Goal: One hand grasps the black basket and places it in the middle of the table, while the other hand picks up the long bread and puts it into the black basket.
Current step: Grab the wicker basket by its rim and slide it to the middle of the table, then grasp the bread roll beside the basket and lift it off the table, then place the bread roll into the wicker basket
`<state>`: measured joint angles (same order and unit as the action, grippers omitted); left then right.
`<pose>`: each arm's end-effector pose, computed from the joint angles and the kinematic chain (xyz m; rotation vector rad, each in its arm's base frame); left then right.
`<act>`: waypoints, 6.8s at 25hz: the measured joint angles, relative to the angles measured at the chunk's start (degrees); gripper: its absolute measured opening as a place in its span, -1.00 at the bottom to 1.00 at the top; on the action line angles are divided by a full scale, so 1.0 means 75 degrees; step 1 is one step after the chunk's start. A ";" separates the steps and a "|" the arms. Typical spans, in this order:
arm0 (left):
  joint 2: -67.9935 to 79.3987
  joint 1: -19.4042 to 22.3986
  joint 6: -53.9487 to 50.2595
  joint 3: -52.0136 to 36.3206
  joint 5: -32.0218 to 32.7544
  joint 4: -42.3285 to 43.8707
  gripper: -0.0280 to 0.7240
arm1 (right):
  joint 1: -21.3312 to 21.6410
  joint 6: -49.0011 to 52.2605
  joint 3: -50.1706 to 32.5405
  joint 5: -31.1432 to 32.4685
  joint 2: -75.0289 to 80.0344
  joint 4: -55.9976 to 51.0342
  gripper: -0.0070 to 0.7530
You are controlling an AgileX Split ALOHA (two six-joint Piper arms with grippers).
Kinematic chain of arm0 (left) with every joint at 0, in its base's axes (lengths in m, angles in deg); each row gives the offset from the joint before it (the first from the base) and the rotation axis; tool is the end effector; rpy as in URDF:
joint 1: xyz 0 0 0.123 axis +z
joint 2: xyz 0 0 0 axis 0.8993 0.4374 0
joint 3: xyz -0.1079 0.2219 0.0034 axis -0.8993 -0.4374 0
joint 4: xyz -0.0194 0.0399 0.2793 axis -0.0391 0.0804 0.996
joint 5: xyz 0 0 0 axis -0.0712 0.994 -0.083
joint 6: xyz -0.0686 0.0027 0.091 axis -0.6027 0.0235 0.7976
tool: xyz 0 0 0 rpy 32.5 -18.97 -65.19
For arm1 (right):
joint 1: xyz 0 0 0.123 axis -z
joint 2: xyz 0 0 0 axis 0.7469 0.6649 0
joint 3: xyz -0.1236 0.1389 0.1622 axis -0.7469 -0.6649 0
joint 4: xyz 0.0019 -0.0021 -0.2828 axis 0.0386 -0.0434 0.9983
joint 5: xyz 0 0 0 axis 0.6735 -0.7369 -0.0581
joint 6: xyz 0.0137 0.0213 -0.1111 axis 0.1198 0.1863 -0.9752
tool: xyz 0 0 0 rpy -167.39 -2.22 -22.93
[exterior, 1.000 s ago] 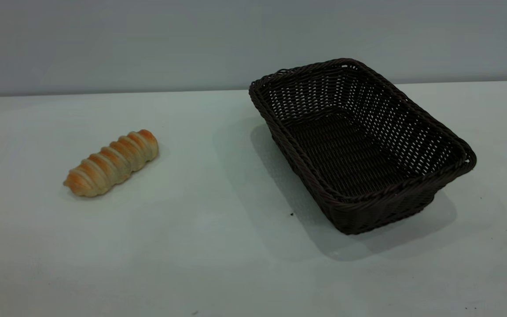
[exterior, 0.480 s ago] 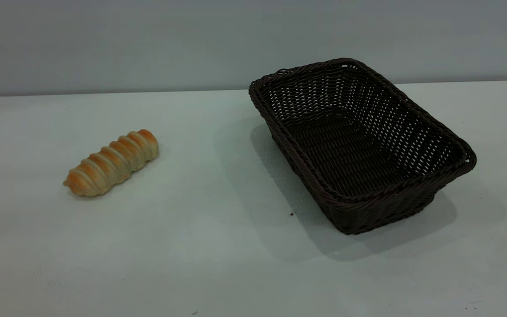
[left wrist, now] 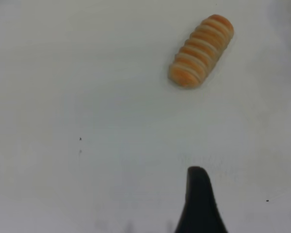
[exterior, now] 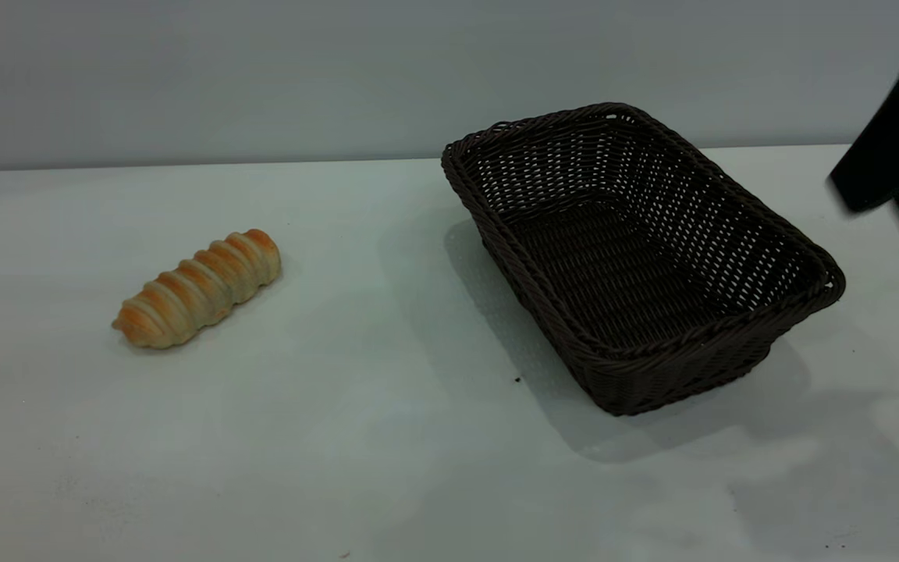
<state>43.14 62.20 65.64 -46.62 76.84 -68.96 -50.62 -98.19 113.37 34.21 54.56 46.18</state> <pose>0.1928 -0.0072 0.2718 0.0369 2.2084 -0.0293 0.2955 0.0685 0.1303 -0.1862 2.7447 0.7350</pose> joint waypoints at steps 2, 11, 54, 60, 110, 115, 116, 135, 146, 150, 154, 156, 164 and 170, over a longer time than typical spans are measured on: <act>0.0000 0.0000 0.0000 0.0000 0.0033 0.0000 0.55 | 0.0000 0.0338 0.0009 -0.0057 0.0560 -0.0239 0.30; 0.0000 0.0000 0.0000 0.0000 0.0009 0.0000 0.55 | 0.0000 0.2252 0.0059 -0.1559 0.1475 -0.0846 0.30; 0.0000 0.0000 -0.0045 0.0000 -0.0005 -0.0022 0.55 | -0.0152 0.2366 0.0929 -0.2891 0.3488 -0.2204 -0.58; 0.0000 0.0000 -0.0045 0.0000 0.0136 -0.0022 0.55 | -0.0314 0.2322 0.2189 -0.1284 0.3614 -0.0065 -0.58; 0.0059 0.0000 -0.0045 0.0000 -0.0088 0.0096 0.55 | -0.1905 0.4036 0.9527 0.3149 0.4588 0.5180 0.18; 0.0961 0.0000 0.0307 0.0017 -0.0156 -0.0130 0.55 | -0.1905 0.4036 0.8094 0.3180 0.2522 0.5289 0.18; 0.1280 0.0000 0.0497 0.0060 -0.0156 -0.0253 0.55 | -0.1905 0.4036 0.7659 0.3193 0.2140 0.5295 0.18; 0.9117 0.0000 0.4886 0.4008 -0.0815 -0.1948 0.55 | -0.1905 0.4036 0.3099 0.3272 -0.2521 0.4918 0.18; 1.1889 0.0000 0.6755 0.5277 -0.2356 -0.2117 0.55 | -0.1905 0.4036 0.3027 0.3272 -0.2521 0.4899 0.18; 1.2478 0.0000 0.6791 0.5333 -0.3071 -0.2188 0.54 | -0.1905 0.4036 0.3027 0.3272 -0.2521 0.4899 0.17; 1.2780 0.0000 0.6797 0.5359 -0.3351 -0.2211 0.40 | -0.1905 0.4036 0.3027 0.3272 -0.2521 0.4899 0.17; 1.2788 0.0000 0.6779 0.5374 -0.3362 -0.2218 0.20 | -0.1905 0.4043 0.3027 0.3272 -0.2521 0.4899 0.17; 1.1206 -0.0014 0.6048 0.5346 -0.3226 -0.2265 -0.75 | -0.1905 0.4060 0.3027 0.3272 -0.2521 0.4899 0.17; 0.9872 -0.0550 0.6405 0.5346 -0.1972 -0.3102 -0.75 | -0.1905 0.4066 0.3027 0.3272 -0.2521 0.4899 0.17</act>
<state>117.17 58.08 113.67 -6.53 62.06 -92.23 -64.91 -67.69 136.08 58.75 35.65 82.92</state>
